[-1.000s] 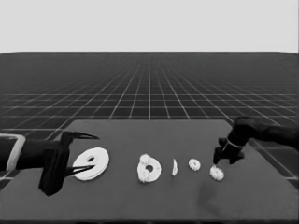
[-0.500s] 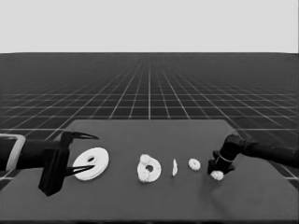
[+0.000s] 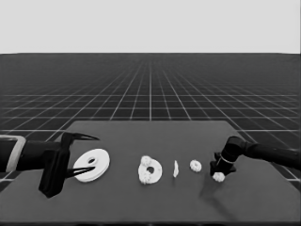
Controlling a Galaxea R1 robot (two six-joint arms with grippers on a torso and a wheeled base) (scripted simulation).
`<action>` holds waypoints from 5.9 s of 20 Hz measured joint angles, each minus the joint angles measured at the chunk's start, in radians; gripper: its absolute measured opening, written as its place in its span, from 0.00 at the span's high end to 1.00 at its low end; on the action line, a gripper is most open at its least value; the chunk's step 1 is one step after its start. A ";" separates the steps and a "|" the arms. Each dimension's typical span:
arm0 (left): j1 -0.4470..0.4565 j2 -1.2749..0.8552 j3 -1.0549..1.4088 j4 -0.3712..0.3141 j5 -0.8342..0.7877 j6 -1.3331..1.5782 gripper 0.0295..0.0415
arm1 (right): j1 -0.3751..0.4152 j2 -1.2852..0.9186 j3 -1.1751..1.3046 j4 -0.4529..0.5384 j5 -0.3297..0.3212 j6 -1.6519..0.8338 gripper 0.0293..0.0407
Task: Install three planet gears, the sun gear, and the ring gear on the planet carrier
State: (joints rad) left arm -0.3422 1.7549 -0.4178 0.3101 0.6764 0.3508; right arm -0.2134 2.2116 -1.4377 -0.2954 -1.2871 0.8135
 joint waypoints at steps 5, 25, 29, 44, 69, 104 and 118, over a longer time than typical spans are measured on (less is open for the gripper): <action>0.000 0.000 0.000 0.000 0.000 0.000 0.25 | 0.163 -0.066 0.125 0.110 -0.125 0.031 0.83; 0.000 0.000 0.000 0.000 0.000 0.000 0.25 | 0.095 0.727 -0.202 -0.004 -0.205 0.499 0.83; 0.000 0.000 0.000 0.000 0.000 0.000 0.25 | 0.070 0.735 -0.229 -0.028 -0.192 0.484 0.83; 0.000 0.000 0.000 0.000 0.000 0.000 0.25 | 0.163 0.713 -0.150 0.059 -0.232 0.531 0.19; 0.000 0.000 0.000 0.000 0.000 0.000 0.25 | 0.059 0.282 -0.150 0.018 -0.077 0.120 0.19; 0.000 0.000 0.000 0.000 0.000 0.000 0.25 | 0.163 0.868 -0.313 0.059 -0.229 0.524 0.84; 0.000 0.000 0.000 0.000 0.000 0.000 0.25 | 0.111 0.877 -0.347 0.021 -0.213 0.553 0.85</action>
State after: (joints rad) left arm -0.3422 1.7549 -0.4178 0.3101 0.6764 0.3508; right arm -0.1029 3.0883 -1.7850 -0.2741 -1.5000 1.3661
